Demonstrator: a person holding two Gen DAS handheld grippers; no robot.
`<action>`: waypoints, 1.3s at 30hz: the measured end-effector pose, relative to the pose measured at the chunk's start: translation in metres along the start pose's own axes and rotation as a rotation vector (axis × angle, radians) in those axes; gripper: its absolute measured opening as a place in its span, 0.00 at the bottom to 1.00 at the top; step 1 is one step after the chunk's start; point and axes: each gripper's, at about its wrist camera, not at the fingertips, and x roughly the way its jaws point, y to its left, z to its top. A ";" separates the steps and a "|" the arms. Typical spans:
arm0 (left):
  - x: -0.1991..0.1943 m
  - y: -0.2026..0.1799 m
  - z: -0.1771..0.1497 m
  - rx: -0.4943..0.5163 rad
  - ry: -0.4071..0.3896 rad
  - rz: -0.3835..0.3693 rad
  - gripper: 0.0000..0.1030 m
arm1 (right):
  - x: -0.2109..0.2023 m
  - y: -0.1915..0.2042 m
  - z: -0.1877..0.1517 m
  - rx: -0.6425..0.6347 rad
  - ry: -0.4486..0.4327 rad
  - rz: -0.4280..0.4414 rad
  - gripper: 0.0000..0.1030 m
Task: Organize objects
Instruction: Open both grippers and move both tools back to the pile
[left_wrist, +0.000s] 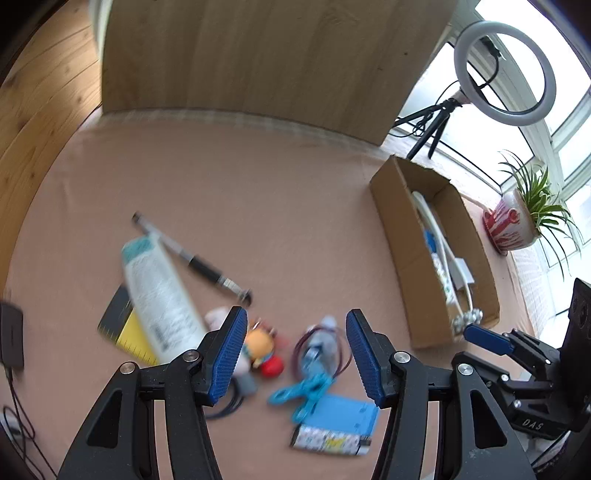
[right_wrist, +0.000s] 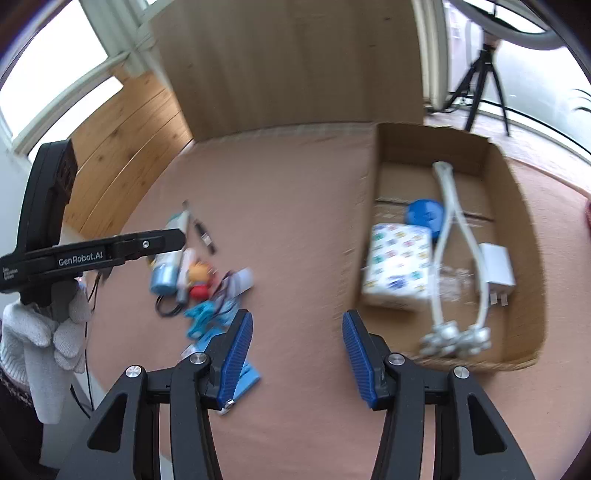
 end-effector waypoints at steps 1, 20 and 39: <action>-0.002 0.007 -0.008 -0.014 0.004 0.001 0.58 | 0.005 0.008 -0.005 -0.008 0.013 0.012 0.46; -0.010 0.038 -0.075 -0.105 0.041 -0.037 0.58 | 0.066 0.058 -0.052 -0.026 0.242 0.152 0.34; 0.024 -0.020 -0.064 0.172 0.082 -0.034 0.45 | 0.072 0.012 0.006 0.244 0.113 0.142 0.34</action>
